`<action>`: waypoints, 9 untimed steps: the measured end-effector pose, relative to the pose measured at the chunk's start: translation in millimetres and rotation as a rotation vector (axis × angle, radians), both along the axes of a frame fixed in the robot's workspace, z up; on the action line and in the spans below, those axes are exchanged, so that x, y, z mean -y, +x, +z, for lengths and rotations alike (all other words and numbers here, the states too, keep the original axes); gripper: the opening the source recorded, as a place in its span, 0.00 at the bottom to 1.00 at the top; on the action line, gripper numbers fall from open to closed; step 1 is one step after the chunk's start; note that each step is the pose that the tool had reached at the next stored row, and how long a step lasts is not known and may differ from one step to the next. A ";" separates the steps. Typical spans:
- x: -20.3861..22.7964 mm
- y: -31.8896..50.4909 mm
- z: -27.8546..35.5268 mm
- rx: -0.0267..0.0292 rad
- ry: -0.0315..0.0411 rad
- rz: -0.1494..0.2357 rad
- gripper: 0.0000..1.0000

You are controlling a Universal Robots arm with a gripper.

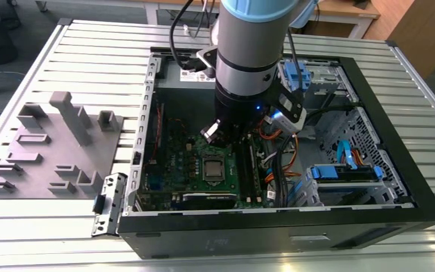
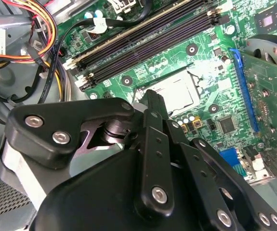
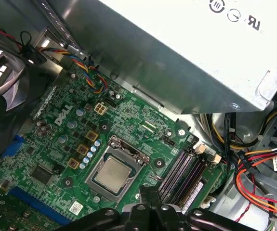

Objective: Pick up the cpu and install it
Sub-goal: 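Close the cpu cover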

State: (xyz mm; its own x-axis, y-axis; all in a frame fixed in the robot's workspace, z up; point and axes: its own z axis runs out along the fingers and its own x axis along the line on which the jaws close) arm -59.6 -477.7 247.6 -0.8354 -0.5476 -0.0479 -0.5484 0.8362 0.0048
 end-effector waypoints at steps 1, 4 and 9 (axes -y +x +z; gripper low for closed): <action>-0.2 0.1 -0.1 0.0001 0.0001 0.000 0.11; -1.3 0.0 -0.1 0.0000 0.0000 0.000 0.11; -1.5 0.0 0.0 0.0000 -0.0001 0.000 0.11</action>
